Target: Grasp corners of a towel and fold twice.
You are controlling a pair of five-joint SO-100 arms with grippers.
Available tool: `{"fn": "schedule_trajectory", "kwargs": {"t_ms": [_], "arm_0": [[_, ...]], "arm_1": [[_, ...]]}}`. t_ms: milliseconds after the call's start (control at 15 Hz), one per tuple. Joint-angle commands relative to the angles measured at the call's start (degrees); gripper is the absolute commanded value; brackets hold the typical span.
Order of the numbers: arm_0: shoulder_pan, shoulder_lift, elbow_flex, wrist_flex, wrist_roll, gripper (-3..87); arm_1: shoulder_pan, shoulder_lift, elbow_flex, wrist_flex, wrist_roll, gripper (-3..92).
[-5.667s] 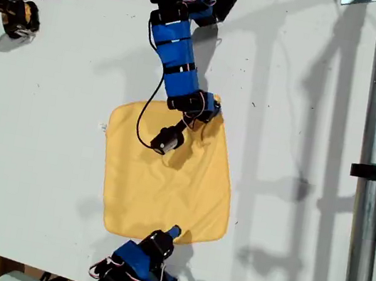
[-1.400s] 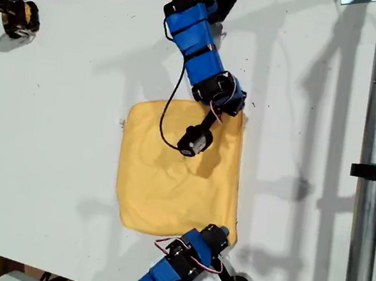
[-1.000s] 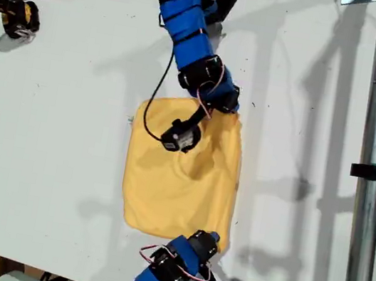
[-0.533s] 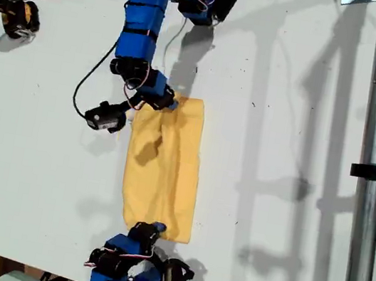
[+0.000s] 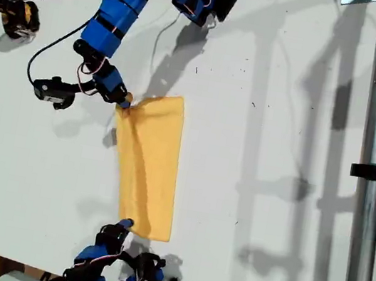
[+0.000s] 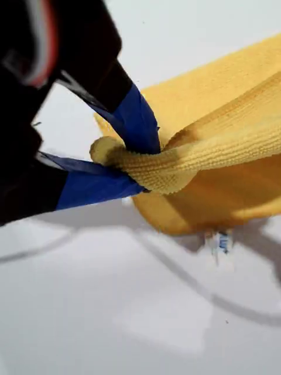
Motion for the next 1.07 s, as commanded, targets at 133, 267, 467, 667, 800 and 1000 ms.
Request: {"fn": "schedule_trajectory", "kwargs": {"t_ms": [133, 267, 467, 667, 800, 1000], "arm_0": [[-4.9, 10.5, 3.7, -4.0, 5.5, -0.8], [-4.6, 11.2, 7.5, -2.5, 3.2, -0.8], [-2.3, 11.2, 14.7, -4.3, -1.0, -0.8], [0.1, 8.9, 18.9, -7.2, -5.1, -0.8], [2.6, 4.6, 19.9, -9.5, -8.1, -0.8], [2.6, -4.0, 21.5, -13.5, -10.6, -0.8]], "arm_1": [[1.8, 4.0, -1.4, -5.1, -1.1, -0.1], [0.3, 2.7, 1.8, -2.1, 0.8, -0.1], [-4.1, 2.2, 7.6, 1.1, 5.1, -0.1], [-8.8, -1.6, 8.4, 4.7, 9.4, -0.1], [-10.8, -6.0, 8.4, 5.4, 11.5, -0.1], [-11.4, -14.4, 7.4, 5.4, 13.4, -0.1]]}}
